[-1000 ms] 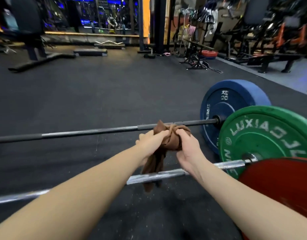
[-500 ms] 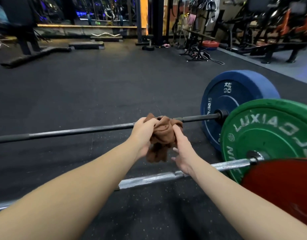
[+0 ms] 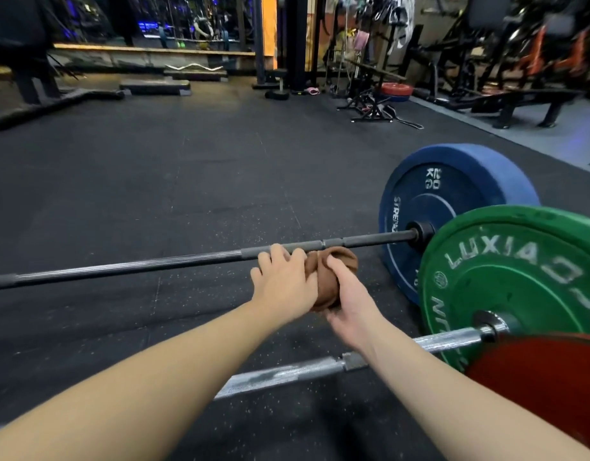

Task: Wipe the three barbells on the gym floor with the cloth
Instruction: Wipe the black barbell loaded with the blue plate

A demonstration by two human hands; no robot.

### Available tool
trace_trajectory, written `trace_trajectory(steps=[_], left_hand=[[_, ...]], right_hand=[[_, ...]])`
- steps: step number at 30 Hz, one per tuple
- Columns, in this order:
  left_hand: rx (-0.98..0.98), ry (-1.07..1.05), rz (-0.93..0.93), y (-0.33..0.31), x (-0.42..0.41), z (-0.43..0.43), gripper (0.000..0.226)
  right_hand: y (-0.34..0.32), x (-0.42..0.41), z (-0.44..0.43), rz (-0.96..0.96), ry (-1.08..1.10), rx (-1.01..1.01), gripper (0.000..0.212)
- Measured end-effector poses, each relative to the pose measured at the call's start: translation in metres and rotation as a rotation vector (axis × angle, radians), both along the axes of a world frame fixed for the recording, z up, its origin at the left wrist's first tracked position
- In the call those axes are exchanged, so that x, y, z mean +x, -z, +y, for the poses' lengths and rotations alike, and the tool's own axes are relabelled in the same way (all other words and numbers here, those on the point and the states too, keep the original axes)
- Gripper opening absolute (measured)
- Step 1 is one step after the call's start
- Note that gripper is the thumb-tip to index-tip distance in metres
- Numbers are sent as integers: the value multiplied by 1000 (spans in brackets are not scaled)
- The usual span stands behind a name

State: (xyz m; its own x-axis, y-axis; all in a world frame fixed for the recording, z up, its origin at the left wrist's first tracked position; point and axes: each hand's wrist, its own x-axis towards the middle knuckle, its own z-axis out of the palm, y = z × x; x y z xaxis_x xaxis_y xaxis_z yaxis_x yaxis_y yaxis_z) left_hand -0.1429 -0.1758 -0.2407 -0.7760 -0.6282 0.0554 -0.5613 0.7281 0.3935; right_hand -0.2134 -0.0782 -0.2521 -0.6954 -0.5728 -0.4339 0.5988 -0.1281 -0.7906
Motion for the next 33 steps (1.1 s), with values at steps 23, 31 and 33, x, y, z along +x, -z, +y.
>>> trace_trajectory(steps=[23,31,33], left_hand=[[-39,99,17,21,33,-65,38],[-145,158,-48,29,20,-79,41],[-173,168,-52,33,15,-86,42]], right_hand=[[32,-63,-2,609,165,802,35],[55,-92,7,425,261,610,32],[62,-104,8,394,274,585,31]])
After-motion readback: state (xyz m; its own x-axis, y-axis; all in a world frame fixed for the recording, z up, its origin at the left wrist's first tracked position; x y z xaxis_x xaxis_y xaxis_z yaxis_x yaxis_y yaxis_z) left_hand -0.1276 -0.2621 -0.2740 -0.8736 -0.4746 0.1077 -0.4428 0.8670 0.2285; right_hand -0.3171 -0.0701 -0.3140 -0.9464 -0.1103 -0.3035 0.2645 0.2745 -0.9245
